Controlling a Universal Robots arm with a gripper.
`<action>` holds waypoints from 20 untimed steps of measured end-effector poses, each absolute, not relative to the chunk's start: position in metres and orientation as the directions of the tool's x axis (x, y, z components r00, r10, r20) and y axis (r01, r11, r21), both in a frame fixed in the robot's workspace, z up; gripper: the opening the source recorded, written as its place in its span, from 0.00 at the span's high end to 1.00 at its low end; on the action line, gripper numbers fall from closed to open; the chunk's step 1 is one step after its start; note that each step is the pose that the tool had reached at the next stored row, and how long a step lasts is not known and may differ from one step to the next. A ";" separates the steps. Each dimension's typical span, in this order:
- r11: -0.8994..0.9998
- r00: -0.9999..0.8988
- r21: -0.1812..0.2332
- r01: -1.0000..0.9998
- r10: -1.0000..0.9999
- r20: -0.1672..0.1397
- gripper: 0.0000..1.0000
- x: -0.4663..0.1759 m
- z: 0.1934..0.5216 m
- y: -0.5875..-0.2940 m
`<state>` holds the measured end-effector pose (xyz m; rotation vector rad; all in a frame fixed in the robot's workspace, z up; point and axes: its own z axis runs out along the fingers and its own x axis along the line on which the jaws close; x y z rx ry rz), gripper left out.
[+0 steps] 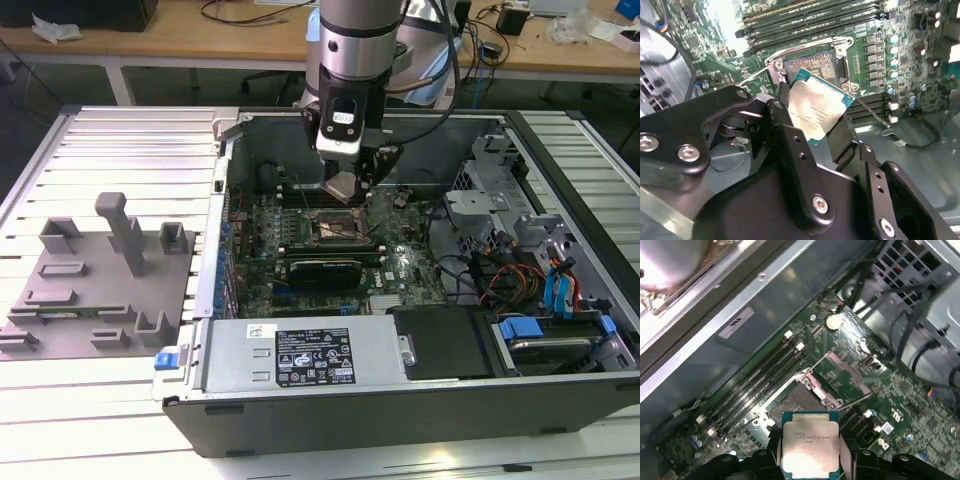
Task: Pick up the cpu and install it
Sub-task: 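Place the cpu into insertion slot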
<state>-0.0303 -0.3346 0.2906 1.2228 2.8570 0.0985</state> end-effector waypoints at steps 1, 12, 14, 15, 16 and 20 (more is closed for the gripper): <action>0.670 -0.672 0.071 0.739 0.741 -0.005 0.46 -0.030 0.290 -0.335; 0.429 -0.429 0.071 0.901 0.903 -0.005 0.46 -0.030 0.286 -0.335; 0.387 -0.388 0.071 0.919 0.922 -0.005 0.46 -0.030 0.286 -0.335; 0.372 -0.372 0.071 0.926 0.928 -0.005 0.46 -0.030 0.285 -0.335; 0.356 -0.356 0.071 0.932 0.934 -0.005 0.46 -0.030 0.285 -0.335; 0.253 -0.254 0.071 0.965 0.967 -0.005 0.46 -0.030 0.284 -0.335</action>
